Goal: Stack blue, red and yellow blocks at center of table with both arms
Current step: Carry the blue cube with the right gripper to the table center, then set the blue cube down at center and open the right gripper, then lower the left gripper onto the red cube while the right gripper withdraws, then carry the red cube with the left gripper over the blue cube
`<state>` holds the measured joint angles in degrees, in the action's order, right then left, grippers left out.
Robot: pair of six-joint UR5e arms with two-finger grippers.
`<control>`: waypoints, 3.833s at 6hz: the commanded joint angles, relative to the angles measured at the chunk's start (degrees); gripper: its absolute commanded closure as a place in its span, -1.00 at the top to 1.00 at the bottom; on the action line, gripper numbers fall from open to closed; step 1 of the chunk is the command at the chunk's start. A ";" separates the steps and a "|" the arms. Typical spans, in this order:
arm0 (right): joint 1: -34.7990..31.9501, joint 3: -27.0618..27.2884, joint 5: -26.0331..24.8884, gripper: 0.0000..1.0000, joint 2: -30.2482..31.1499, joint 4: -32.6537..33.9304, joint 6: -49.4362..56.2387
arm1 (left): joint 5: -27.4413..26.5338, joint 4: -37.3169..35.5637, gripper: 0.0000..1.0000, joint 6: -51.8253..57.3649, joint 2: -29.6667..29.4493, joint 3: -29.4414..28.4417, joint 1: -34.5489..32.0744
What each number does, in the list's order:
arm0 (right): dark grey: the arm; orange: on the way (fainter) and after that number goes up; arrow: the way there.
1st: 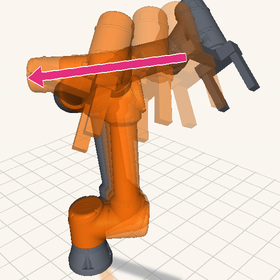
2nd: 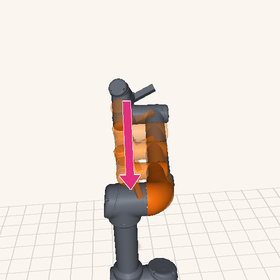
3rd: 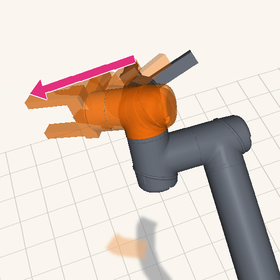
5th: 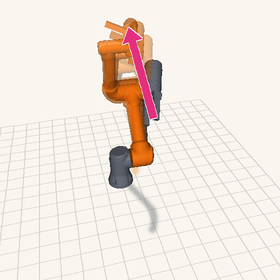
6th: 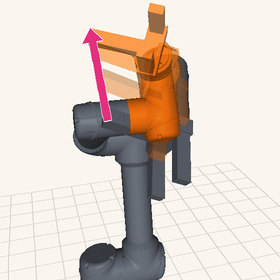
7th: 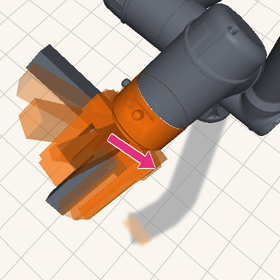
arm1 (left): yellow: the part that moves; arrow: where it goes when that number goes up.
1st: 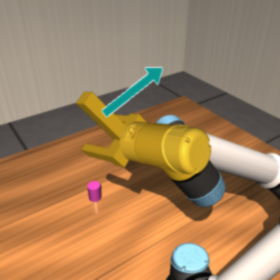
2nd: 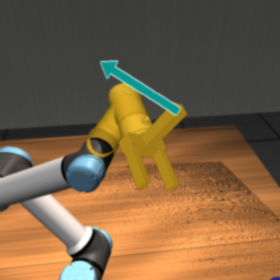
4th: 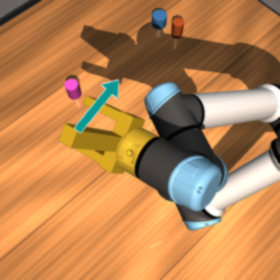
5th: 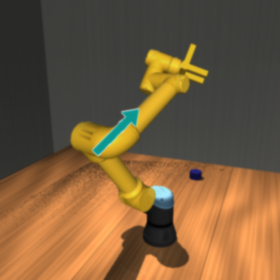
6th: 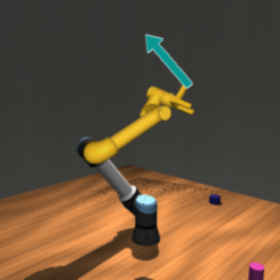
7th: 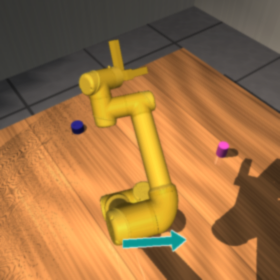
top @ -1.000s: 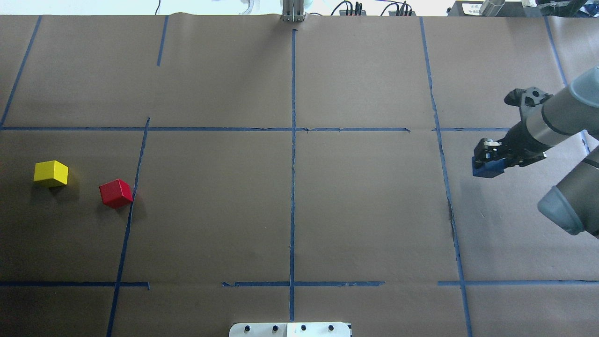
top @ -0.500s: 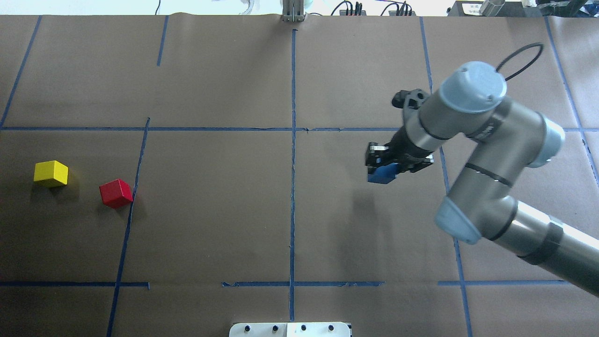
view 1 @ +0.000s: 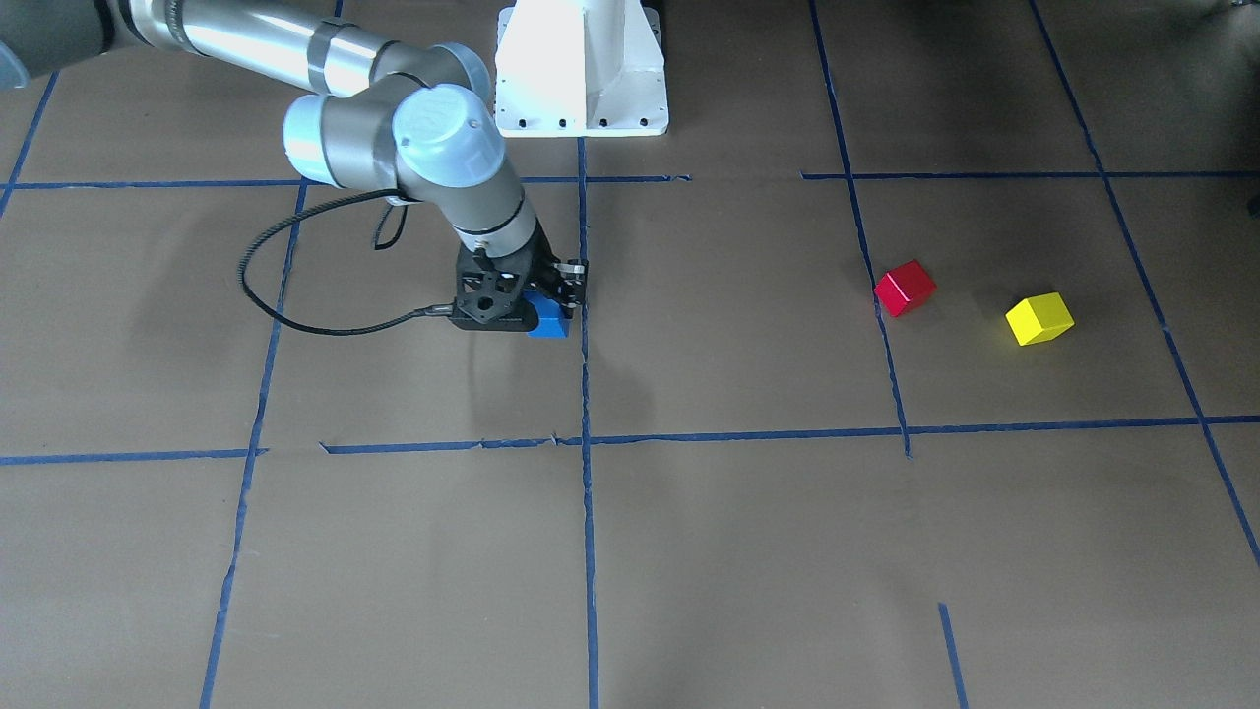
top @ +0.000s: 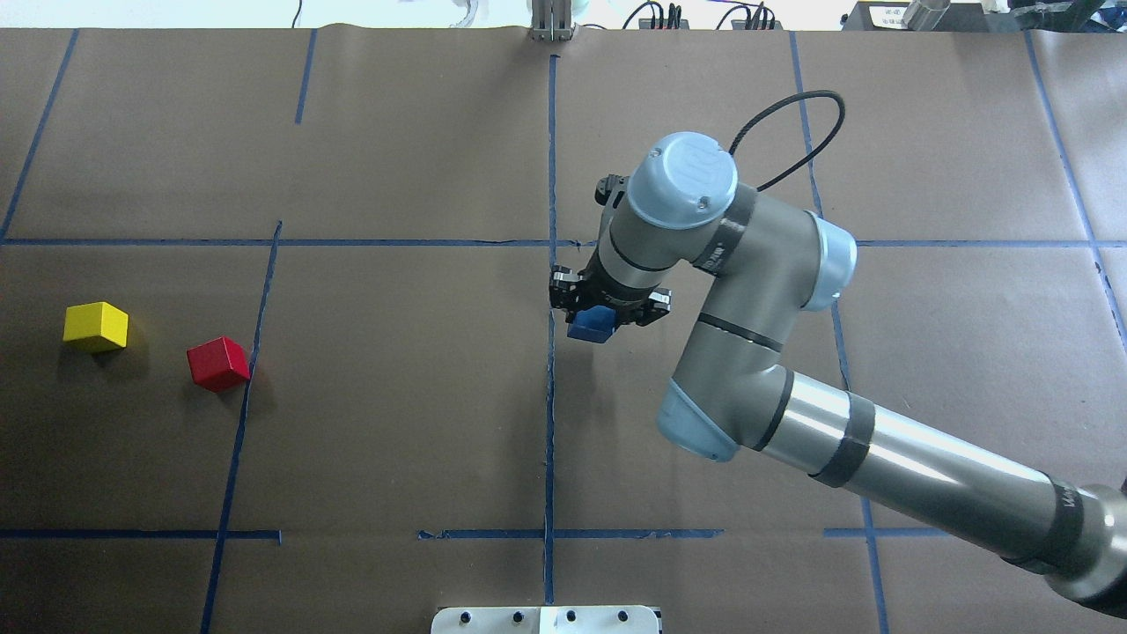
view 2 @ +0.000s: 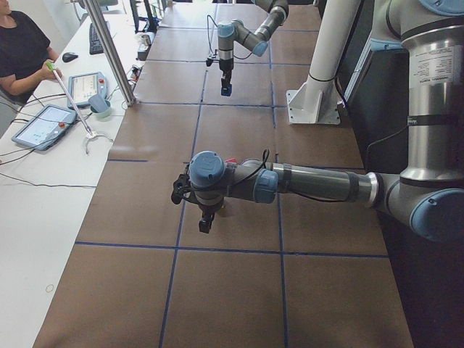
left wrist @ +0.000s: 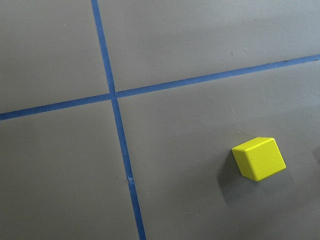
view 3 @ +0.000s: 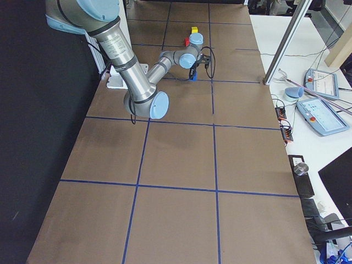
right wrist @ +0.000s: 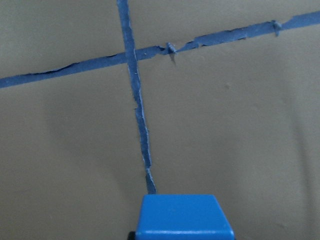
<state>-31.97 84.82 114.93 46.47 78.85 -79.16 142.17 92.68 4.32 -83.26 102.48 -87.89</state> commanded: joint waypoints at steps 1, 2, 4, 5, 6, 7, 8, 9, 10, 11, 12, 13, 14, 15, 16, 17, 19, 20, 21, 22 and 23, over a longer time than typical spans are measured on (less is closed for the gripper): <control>1.81 -3.33 -1.82 -0.83 -2.17 -0.01 0.41 | 0.12 0.04 1.00 -0.01 0.37 0.62 0.00; 2.43 -4.65 -2.17 -0.75 -3.04 0.08 0.41 | 0.12 0.04 1.00 -0.01 0.38 0.62 0.00; 4.36 -5.19 -5.04 0.99 -4.01 0.16 0.59 | 0.12 0.13 1.00 -0.01 0.72 0.70 0.00; 5.41 -4.93 -8.11 1.00 -4.02 0.25 2.41 | 0.12 0.13 1.00 0.07 0.81 0.70 0.00; 5.25 -3.36 -7.80 1.00 -3.93 0.51 3.30 | 0.12 0.21 1.00 0.25 1.08 0.70 0.09; 3.51 0.22 -5.10 1.00 -3.32 4.17 3.49 | 0.12 0.48 1.00 -0.53 0.90 0.62 0.96; -0.25 8.35 0.50 1.00 -0.36 9.08 4.53 | 0.03 1.78 1.00 -8.03 -0.32 2.27 6.10; -3.86 18.00 3.86 1.00 6.55 9.22 4.80 | -0.23 8.93 1.00 -23.33 -0.41 3.16 11.64; -5.28 23.15 6.16 1.00 14.10 8.61 6.55 | -0.58 20.05 1.00 -38.88 -0.24 3.08 16.83; -5.91 25.98 6.27 1.00 18.79 8.52 10.83 | -0.84 24.26 1.00 -53.39 -0.33 3.08 21.92; -5.91 27.23 6.18 1.00 21.71 8.34 11.13 | -7.37 27.52 1.00 -67.55 -1.28 3.51 28.07; -5.57 27.24 5.48 1.00 22.26 8.34 11.05 | -11.35 30.33 1.00 -75.96 -2.25 3.43 32.91; -5.56 27.33 5.48 1.00 22.26 8.34 11.05 | -19.83 30.27 1.00 -84.65 -4.96 3.34 40.62; -5.48 27.16 5.48 1.00 22.26 8.34 11.05 | -25.31 30.10 1.00 -85.52 -5.68 2.56 45.83; -5.30 27.24 5.39 1.00 22.26 8.34 11.05 | -25.72 30.01 1.00 -85.53 -5.95 1.68 46.32; -4.78 27.07 5.39 1.00 22.26 8.34 11.05 | -25.72 29.92 1.00 -85.53 -6.47 1.32 46.41; -4.42 27.07 4.95 1.00 22.09 8.34 11.05 | -25.63 29.75 1.00 -85.62 -8.75 -1.21 46.41; -4.25 27.07 4.86 1.00 22.09 8.34 10.96 | -25.72 29.75 1.00 -85.53 -9.64 -2.53 46.41; -4.24 27.15 4.78 1.00 22.09 8.34 10.96 | -25.72 29.75 0.50 -85.53 -9.64 -2.55 46.41; -4.24 27.24 4.77 1.00 22.00 8.34 10.96 | -25.72 29.66 -0.50 -85.53 -9.64 -2.46 46.58; -4.42 27.50 4.86 1.00 21.91 8.34 10.87 | -25.72 29.66 -1.00 -85.53 -10.08 -1.94 47.37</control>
<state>-36.28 112.12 119.74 68.45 87.19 -68.23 116.45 122.37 -81.21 -93.03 100.21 -41.08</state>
